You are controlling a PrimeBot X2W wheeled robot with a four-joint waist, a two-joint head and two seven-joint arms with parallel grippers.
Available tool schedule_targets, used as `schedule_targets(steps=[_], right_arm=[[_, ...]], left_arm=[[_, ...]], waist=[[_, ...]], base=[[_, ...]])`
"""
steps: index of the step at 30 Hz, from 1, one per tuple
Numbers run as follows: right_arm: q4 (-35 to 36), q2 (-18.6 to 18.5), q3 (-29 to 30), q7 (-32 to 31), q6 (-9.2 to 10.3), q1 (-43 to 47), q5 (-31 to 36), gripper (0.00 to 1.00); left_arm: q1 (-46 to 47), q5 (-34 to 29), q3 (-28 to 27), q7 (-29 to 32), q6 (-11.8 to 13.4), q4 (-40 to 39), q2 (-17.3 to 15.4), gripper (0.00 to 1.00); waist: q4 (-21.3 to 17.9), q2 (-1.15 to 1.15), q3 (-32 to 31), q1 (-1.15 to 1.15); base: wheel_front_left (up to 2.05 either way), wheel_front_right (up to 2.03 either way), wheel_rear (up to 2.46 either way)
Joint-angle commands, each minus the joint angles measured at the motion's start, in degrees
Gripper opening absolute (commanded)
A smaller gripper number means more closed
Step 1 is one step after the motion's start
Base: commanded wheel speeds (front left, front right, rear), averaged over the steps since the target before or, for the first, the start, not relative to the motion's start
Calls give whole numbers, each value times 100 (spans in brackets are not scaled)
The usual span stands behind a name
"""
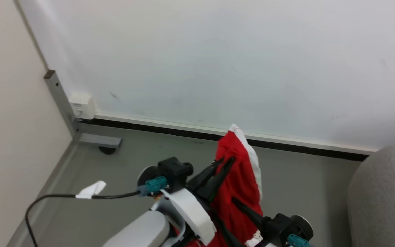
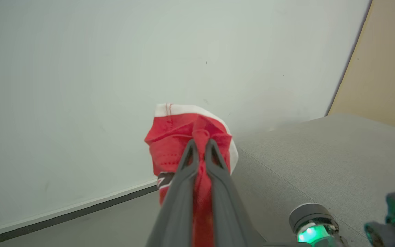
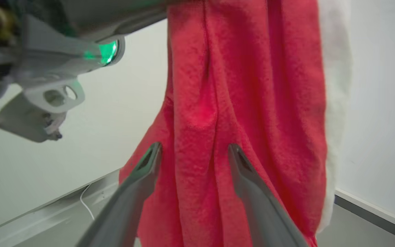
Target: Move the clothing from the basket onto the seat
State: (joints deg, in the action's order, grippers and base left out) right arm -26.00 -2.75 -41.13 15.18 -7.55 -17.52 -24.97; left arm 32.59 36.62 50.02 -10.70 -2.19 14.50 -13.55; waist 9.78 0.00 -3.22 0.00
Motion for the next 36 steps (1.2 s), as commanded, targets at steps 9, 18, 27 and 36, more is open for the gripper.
schedule_targets(steps=[9,18,27,36], right_arm=[[-835,-20,111,-5,12,-189,-42,100],[-877,-20,380,-5,12,-289,-76,0],[-743,-20,448,-5,12,-219,-142,0],[-40,-20,1178,-4,12,213,-275,0]], left_arm=[[-125,66,270,213,-68,-382,215,0],[-124,120,281,345,2,-642,111,0],[-142,202,159,298,87,-592,-18,0],[-397,345,-39,65,142,-450,-255,0]], waist=[[684,0,-188,0],[912,0,-168,0],[811,0,-149,0],[563,0,-98,0]], base=[[0,0,0],[0,0,0],[0,0,0],[0,0,0]])
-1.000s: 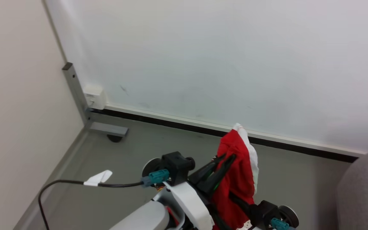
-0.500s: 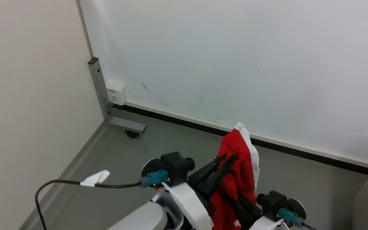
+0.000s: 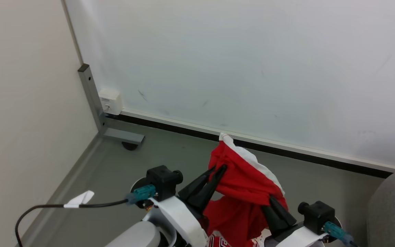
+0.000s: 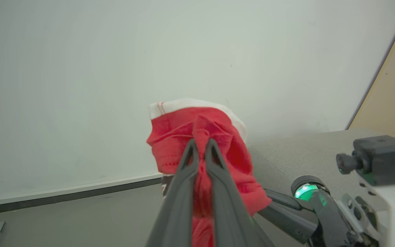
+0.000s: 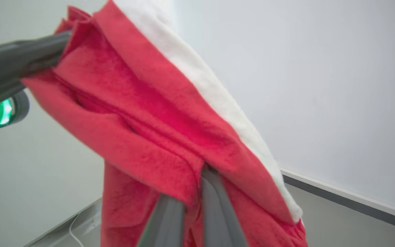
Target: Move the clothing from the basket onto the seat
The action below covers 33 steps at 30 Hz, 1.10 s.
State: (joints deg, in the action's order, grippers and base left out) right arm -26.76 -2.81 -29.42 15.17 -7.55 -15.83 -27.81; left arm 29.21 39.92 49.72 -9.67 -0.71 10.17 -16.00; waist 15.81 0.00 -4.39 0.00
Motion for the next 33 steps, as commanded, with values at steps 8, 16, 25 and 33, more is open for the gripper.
schedule_targets(steps=[8,16,25,33], right_arm=[[616,-15,795,-4,12,321,327,0],[870,-16,1307,-4,12,239,734,0],[1171,-13,1728,-3,12,325,1072,0],[1546,-11,2021,-4,12,431,1264,0]], left_arm=[[-352,9,70,-201,-31,-302,-81,100],[-485,-120,80,-365,-27,-375,-195,100],[-499,-260,-96,-485,51,-241,-301,100],[-563,-502,-252,-548,7,-314,-357,100]], waist=[[-560,0,111,0],[-1480,0,249,0],[-2536,0,514,0],[-3444,0,703,0]], base=[[0,0,0],[0,0,0],[0,0,0],[0,0,0]])
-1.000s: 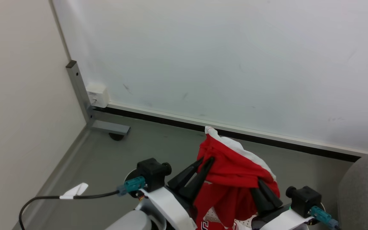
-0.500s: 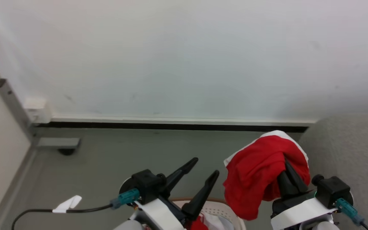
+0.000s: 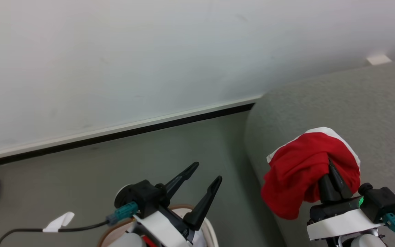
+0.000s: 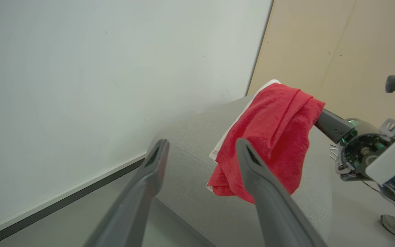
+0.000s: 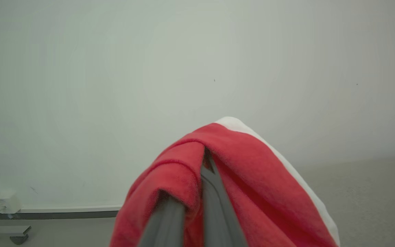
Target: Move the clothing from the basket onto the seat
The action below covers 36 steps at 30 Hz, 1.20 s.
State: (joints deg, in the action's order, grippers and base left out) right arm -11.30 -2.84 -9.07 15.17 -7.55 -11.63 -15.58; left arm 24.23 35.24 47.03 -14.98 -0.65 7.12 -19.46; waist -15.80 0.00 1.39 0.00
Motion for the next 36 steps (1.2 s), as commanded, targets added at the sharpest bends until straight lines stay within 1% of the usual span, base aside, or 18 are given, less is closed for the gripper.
schedule_targets(steps=[1,5,9,12,16,21,27,30,36], right_arm=[[41,-8,-11,-4,12,17,45,0],[204,-8,-19,-4,12,85,1,0],[329,-9,-9,-4,12,128,-48,0],[374,-8,-18,-4,12,147,-64,0],[393,-9,30,-4,12,203,-63,0],[395,-9,102,-4,12,200,-58,0],[350,-9,242,-3,12,13,-115,0],[233,-25,396,-4,12,-286,-43,0],[-135,-325,864,-113,12,-1338,95,0]], left_arm=[[-69,-66,-23,-9,4,-16,-22,100],[-88,-175,-54,-14,-26,-34,-49,100],[-97,-298,-69,-16,-16,-39,-52,100],[-98,-337,-111,-17,2,-26,-54,100],[-123,-371,-141,-17,-24,-24,-30,100],[-109,-417,-173,-17,-111,-7,-20,100],[-40,-448,-107,-3,-272,28,-91,100],[60,-457,-95,36,-328,-51,-196,100],[264,-508,-121,153,-419,-379,-520,100]], waist=[[-382,0,149,0],[-730,0,247,0],[-983,0,310,0],[-1094,0,334,0],[-1141,0,354,0],[-1077,0,412,0],[-864,0,601,0],[-715,0,846,0],[-321,0,1592,0]], base=[[0,0,0],[0,0,0],[0,0,0],[0,0,0],[0,0,0],[0,0,0],[0,0,0],[0,0,0],[0,0,0]])
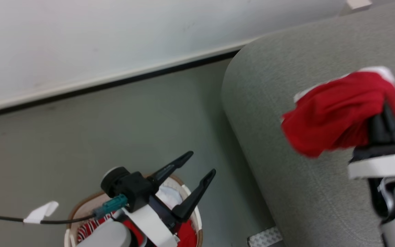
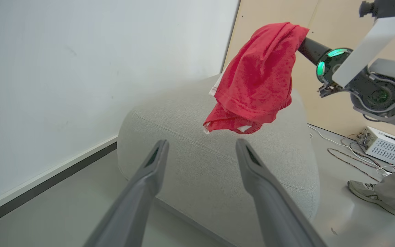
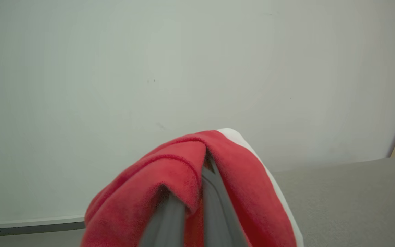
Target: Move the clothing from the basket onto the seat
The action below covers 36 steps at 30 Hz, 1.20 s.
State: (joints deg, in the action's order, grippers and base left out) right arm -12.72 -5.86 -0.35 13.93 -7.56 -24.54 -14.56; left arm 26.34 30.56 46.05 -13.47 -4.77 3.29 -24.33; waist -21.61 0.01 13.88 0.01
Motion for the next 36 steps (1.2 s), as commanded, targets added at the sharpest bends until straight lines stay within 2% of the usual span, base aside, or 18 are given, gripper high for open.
schedule_targets(steps=[1,10,16,24,27,30,31,32,33,35,36], right_arm=[[-33,-120,104,-43,13,-237,26,0],[-255,-732,1203,-671,14,-1726,404,0],[-468,-1107,1945,-1002,14,-2345,870,0],[-1154,-1484,2804,-1672,14,-2428,1785,0],[-1556,-1401,2958,-2338,14,-2366,1817,0],[-1643,-1355,3086,-2723,14,-2329,2015,0],[-1638,-1304,3094,-2800,14,-2301,2067,7],[-1608,-1264,3103,-2841,14,-2278,2097,18],[-1608,-1264,3103,-2841,14,-2278,2097,18],[-1548,-1228,3102,-2879,14,-2207,2154,47],[-1517,-1202,3082,-2894,14,-2164,2151,100]], left_arm=[[100,-44,-30,26,-26,-67,-100,100],[400,-47,-227,60,-134,-604,-744,100],[575,-9,-351,0,-174,-766,-997,100],[700,43,-474,-102,-213,-787,-1101,100],[689,65,-501,-128,-217,-729,-1103,100],[689,77,-521,-147,-229,-676,-1080,100],[683,80,-531,-154,-231,-664,-1069,100],[672,86,-540,-159,-234,-649,-1058,100],[672,86,-540,-159,-234,-649,-1058,100],[640,87,-557,-166,-239,-623,-1038,100],[620,88,-561,-169,-241,-611,-1024,100]], waist=[[346,-1,501,-1],[957,-1,1736,-1],[1292,-1,2290,-1],[1595,-1,2669,-1],[1625,-1,2669,-1],[1629,-1,2635,-1],[1628,-1,2612,-1],[1621,-1,2583,-1],[1621,-1,2583,-1],[1599,-1,2508,-1],[1583,-1,2457,-1]], base=[[0,0,0],[0,0,0],[0,0,0],[0,0,0],[0,0,0],[0,0,0],[0,0,0],[0,0,0],[0,0,0],[0,0,0],[0,0,0]])
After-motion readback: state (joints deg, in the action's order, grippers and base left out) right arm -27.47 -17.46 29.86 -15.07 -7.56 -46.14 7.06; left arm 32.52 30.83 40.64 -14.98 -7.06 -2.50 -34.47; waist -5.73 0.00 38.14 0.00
